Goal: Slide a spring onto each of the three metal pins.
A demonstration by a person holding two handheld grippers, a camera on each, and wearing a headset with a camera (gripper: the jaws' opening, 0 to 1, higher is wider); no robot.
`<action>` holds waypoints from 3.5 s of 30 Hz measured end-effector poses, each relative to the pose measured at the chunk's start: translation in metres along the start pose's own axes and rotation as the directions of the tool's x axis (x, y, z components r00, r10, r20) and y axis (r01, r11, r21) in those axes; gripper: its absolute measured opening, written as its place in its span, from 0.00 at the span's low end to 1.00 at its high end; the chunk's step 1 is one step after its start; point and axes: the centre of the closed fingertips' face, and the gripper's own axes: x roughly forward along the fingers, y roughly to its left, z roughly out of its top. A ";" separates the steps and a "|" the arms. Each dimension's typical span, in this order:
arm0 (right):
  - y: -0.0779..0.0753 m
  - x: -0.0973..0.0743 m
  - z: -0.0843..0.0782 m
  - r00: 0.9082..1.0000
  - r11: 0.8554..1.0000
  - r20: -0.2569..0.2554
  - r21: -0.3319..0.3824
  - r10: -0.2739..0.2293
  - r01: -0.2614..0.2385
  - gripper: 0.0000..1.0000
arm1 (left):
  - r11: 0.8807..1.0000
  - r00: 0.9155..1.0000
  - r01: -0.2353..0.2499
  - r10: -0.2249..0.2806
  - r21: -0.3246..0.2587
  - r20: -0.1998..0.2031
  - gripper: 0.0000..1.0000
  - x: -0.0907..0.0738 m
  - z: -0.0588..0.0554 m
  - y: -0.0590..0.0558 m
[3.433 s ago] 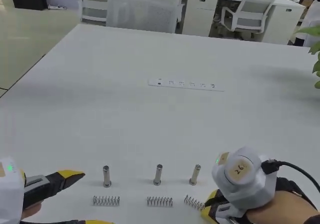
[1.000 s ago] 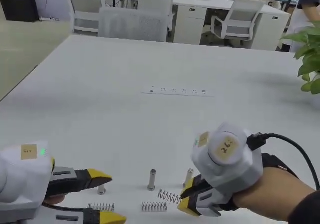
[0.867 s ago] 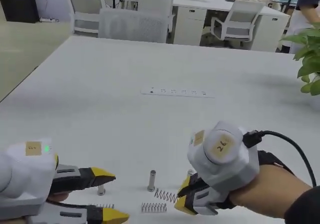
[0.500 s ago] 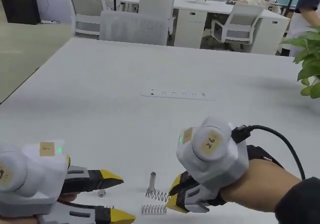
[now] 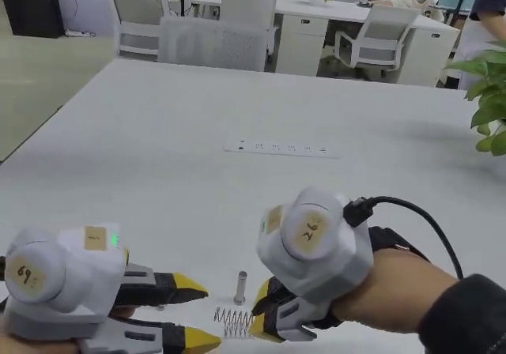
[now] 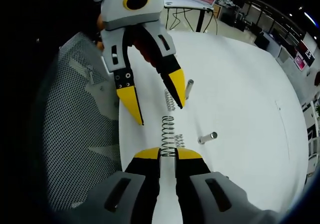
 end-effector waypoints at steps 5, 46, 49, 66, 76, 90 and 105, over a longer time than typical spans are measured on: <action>0.004 0.003 0.003 1.000 1.000 -0.002 -0.018 0.016 -0.016 0.07 | 1.000 1.000 0.016 -0.016 0.011 -0.009 0.22 0.003 -0.002 -0.003; 0.024 0.000 0.007 0.995 0.994 0.036 -0.061 0.097 -0.095 0.08 | 0.984 0.991 0.111 -0.098 0.142 -0.094 0.02 0.013 -0.017 -0.025; 0.025 0.001 0.006 0.994 0.994 0.043 -0.046 0.104 -0.102 0.09 | 0.982 0.990 0.113 -0.099 0.148 -0.097 0.02 0.012 -0.018 -0.026; 0.024 0.004 0.004 0.993 0.995 0.062 -0.015 0.100 -0.100 0.09 | 0.987 0.994 0.105 -0.100 0.123 -0.041 0.02 0.010 -0.006 -0.026; 0.022 -0.003 0.015 0.992 0.996 0.091 -0.028 0.085 -0.083 0.08 | 0.989 0.995 0.100 -0.096 0.113 -0.043 0.02 0.011 -0.008 -0.024; 0.026 -0.005 0.027 0.992 0.994 0.083 -0.055 0.098 -0.094 0.08 | 0.989 0.993 0.109 -0.104 0.096 -0.055 0.03 0.013 -0.012 -0.026; 0.030 -0.004 0.038 0.992 0.990 0.066 -0.098 0.112 -0.105 0.08 | 0.989 0.992 0.117 -0.113 0.085 -0.056 0.03 0.014 -0.013 -0.028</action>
